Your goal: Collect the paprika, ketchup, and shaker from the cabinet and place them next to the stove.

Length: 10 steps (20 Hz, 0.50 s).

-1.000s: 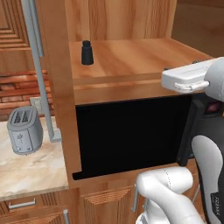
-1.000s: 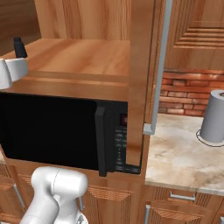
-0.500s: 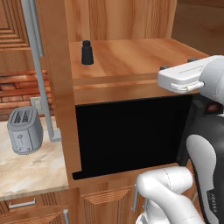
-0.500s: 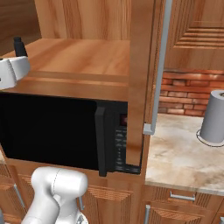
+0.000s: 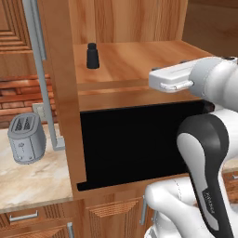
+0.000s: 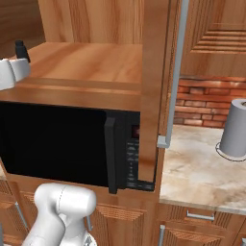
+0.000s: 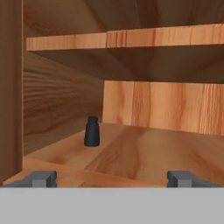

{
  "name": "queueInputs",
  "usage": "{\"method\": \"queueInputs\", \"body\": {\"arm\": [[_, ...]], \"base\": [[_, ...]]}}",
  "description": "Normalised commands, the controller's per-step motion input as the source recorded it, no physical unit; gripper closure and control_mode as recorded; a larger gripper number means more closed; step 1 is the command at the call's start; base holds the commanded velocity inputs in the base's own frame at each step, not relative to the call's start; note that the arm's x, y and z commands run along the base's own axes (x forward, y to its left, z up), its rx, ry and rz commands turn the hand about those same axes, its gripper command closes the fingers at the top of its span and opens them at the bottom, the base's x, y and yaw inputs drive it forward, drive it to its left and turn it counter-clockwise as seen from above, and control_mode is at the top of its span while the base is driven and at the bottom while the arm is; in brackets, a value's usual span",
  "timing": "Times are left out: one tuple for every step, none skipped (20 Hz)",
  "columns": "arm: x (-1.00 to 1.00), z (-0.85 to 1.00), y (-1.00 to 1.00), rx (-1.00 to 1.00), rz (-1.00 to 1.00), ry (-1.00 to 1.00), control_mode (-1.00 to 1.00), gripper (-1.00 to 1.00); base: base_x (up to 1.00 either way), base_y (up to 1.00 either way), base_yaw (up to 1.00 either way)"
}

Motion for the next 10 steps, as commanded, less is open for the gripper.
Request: {"method": "queueInputs", "body": {"arm": [[0.31, 0.0, 0.39, 0.0, 0.04, 0.11, -1.0, -1.0], [0.3, 0.0, 0.31, 0.0, 0.05, 0.1, -1.0, -1.0], [0.3, 0.0, 0.28, 0.0, 0.05, 0.09, -1.0, -1.0], [0.32, 0.0, 0.26, 0.0, 0.05, 0.1, -1.0, -1.0], [0.32, 0.0, 0.13, 0.0, 0.06, 0.12, -1.0, -1.0], [0.31, 0.0, 0.04, 0.0, 0.06, 0.13, -1.0, -1.0], [0.31, 0.0, 0.0, 0.0, 0.06, 0.12, -1.0, -1.0], [0.34, 0.02, 0.0, 0.0, 0.07, 0.12, -1.0, -1.0], [0.35, 0.0, 0.0, 0.0, 0.08, 0.13, -1.0, -1.0], [0.37, 0.07, 0.0, 0.0, 0.08, 0.12, -1.0, -1.0]], "base": [[0.0, 0.0, 0.0], [0.0, 0.0, 0.0], [0.0, 0.0, 0.0], [0.0, 0.0, 0.0], [0.0, 0.0, 0.0], [0.0, 0.0, 0.0], [0.0, 0.0, 0.0], [0.0, 0.0, 0.0], [0.0, 0.0, 0.0], [0.0, 0.0, 0.0]]}}
